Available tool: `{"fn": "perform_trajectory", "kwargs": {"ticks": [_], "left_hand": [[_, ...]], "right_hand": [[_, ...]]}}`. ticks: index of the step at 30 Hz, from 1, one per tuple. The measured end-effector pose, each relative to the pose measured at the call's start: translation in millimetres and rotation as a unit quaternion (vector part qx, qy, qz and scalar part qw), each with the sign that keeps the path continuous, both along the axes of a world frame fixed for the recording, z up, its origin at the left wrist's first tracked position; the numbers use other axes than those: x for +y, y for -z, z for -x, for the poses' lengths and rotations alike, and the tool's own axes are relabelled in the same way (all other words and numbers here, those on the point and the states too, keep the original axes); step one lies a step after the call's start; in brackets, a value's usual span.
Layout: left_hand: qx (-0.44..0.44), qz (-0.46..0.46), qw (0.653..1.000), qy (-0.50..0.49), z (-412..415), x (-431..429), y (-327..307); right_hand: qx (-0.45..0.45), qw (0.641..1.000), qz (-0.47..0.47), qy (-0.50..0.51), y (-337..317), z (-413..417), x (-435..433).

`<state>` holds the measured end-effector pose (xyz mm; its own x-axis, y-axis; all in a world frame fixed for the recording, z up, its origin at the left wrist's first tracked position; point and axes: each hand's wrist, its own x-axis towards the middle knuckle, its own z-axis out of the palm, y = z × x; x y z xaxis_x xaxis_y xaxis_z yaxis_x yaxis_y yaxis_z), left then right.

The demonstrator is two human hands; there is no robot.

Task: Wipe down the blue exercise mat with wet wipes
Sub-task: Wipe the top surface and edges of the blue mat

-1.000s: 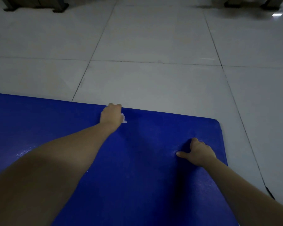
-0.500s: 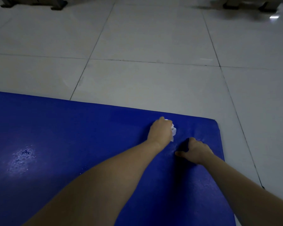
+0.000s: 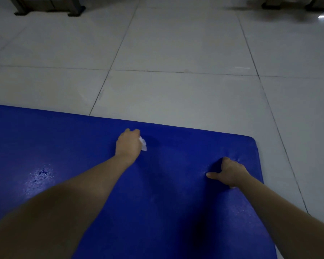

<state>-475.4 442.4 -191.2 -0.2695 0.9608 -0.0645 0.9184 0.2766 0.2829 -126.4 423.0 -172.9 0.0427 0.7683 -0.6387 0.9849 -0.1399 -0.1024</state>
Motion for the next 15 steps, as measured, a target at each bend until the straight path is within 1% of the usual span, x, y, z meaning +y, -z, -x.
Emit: {"fn": "perform_trajectory", "kwargs": {"ticks": [4,6,8,11,13,15], "left_hand": [[-0.112,0.002,0.988,-0.106,-22.5,2.1,-2.4],[-0.165,-0.006,0.981,-0.106,-48.1,-1.2,-5.1],[-0.178,-0.008,0.981,-0.073,-77.7,-8.9,-8.6],[-0.157,-0.005,0.987,-0.013,-127.7,-23.1,-11.8],[-0.169,0.016,0.984,0.055,-159.8,-36.6,-12.7],[-0.143,0.022,0.978,0.15,-180.4,-47.4,-10.1]], "right_hand": [[-0.002,1.0,0.008,0.002,-1.0,0.8,0.4],[0.0,1.0,0.007,0.004,-0.6,0.5,0.6],[0.0,1.0,0.005,0.002,-1.0,0.0,0.3],[-0.001,1.0,0.005,-0.001,-2.0,0.3,0.2],[-0.003,1.0,0.003,-0.007,-2.5,1.0,1.2],[-0.003,1.0,0.009,-0.012,-3.8,1.9,2.2]]}}
